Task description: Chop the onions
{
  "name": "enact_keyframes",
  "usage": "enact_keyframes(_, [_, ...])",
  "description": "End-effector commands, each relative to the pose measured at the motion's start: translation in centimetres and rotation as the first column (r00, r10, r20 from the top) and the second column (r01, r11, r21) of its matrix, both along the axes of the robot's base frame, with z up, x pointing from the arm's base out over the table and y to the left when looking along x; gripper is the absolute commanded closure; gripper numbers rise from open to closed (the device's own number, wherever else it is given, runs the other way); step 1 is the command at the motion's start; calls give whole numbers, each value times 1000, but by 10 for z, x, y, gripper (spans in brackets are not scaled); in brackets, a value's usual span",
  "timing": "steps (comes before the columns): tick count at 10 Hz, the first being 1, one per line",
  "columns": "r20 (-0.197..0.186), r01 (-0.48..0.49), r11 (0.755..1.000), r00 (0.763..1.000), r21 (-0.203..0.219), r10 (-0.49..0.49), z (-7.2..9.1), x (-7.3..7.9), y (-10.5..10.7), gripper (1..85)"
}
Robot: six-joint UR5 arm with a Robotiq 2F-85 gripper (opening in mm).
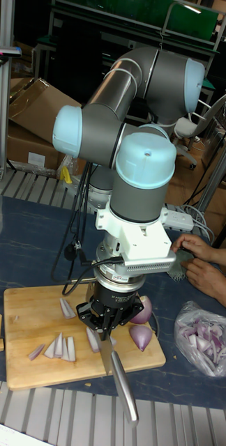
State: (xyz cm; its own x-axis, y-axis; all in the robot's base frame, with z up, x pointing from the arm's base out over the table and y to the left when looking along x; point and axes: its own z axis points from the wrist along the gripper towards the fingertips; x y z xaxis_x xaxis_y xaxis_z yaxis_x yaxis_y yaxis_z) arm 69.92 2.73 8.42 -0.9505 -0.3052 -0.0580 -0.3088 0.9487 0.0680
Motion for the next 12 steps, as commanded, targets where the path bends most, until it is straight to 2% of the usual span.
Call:
enact_keyframes(1, [2,2,1000,1000,4,-2,2,0,1,847])
enact_keyframes(3, [0,-9,1000,1000,-12,9,7,-4,-4,847])
enact_keyframes(6, [17,-63,995,998,-72,64,12,-1,-27,847])
enact_keyframes(8, [32,-60,997,998,-53,62,8,5,-23,847])
enact_keyframes(10, [27,-32,999,999,-28,32,6,4,-15,847])
enact_keyframes(12, [31,-19,1000,999,-24,20,4,4,-12,847])
